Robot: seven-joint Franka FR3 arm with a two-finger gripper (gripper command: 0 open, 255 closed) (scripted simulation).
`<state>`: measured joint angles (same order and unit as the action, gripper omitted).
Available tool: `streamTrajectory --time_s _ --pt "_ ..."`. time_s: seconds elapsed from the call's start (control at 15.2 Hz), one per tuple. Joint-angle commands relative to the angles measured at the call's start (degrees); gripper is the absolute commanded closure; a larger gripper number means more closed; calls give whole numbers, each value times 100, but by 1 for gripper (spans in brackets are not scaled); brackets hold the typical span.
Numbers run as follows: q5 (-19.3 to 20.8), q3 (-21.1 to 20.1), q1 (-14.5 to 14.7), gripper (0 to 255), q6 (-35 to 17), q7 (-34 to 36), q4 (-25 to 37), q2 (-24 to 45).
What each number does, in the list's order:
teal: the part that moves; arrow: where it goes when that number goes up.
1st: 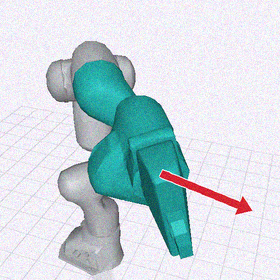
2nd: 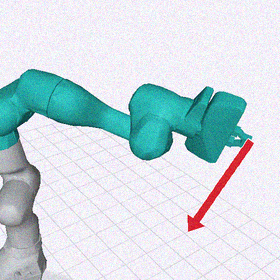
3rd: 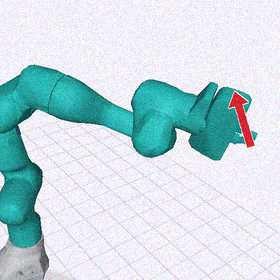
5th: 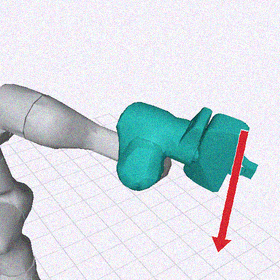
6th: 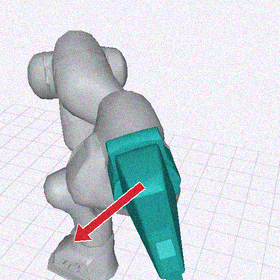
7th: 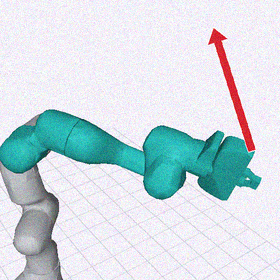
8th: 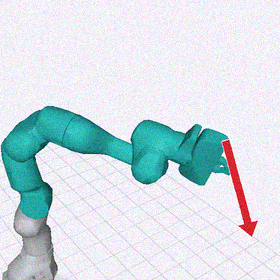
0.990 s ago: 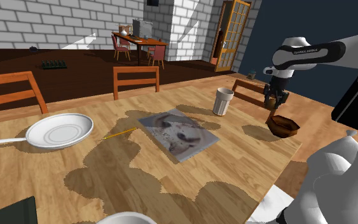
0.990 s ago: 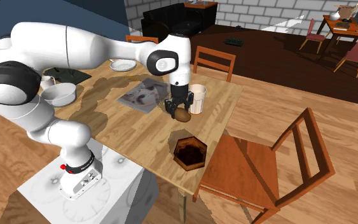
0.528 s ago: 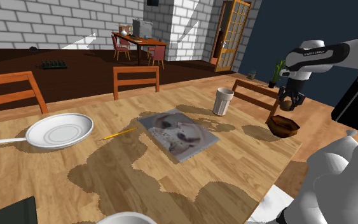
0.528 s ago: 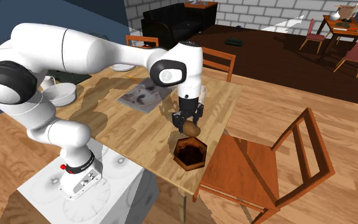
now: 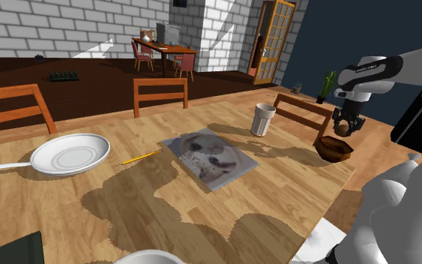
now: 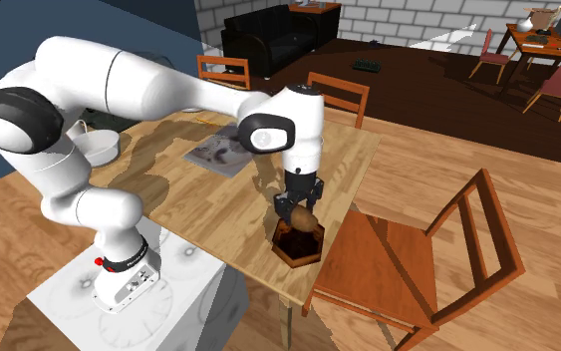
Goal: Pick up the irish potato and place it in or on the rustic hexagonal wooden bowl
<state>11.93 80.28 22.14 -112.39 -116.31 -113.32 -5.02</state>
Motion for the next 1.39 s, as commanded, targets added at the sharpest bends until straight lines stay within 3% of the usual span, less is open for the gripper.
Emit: streamTrajectory --time_s 0.0,0.2,0.4,0.92,0.99,1.32 --pt "-160 153 88 255 -174 -101 -117 159" --pt "-684 409 172 255 -456 -466 -291 650" --pt "-1268 179 -205 255 -738 -869 -472 1173" --pt "-1231 133 -241 255 -738 -842 -472 1141" --pt "-1231 133 -241 0 -738 -842 -472 1140" --pt "-1231 133 -242 0 -738 -842 -472 1141"
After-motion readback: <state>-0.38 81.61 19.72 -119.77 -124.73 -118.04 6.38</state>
